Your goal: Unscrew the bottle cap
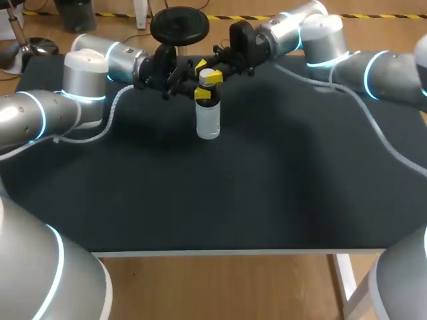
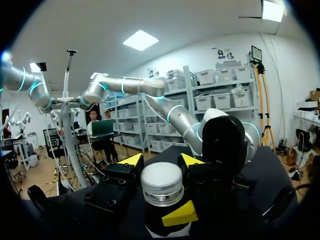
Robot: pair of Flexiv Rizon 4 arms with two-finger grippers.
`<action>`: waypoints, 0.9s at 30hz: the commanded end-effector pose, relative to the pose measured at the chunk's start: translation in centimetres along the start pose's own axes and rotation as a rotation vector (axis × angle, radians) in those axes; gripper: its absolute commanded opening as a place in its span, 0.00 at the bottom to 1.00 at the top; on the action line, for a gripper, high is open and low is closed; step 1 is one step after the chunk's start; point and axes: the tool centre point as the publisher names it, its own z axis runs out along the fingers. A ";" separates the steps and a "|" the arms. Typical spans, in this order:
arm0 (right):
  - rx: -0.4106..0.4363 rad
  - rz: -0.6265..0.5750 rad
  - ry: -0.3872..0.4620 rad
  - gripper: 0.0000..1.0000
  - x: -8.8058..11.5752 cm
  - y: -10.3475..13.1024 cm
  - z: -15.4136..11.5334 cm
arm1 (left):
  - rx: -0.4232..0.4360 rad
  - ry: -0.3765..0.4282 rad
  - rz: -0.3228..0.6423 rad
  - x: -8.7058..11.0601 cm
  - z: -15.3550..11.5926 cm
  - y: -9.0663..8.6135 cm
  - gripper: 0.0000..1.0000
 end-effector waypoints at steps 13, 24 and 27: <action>-0.052 -0.027 0.310 0.00 -1.7 2.0 -7.7 | -0.003 0.003 0.000 -0.2 -0.1 -0.1 0.00; 0.053 0.140 -0.182 0.00 0.4 -6.3 -19.5 | -0.003 0.003 0.000 -0.2 -0.1 -0.1 0.00; 0.081 0.184 -0.263 0.00 1.2 -8.6 -21.2 | -0.003 0.003 0.000 -0.2 -0.1 -0.1 0.00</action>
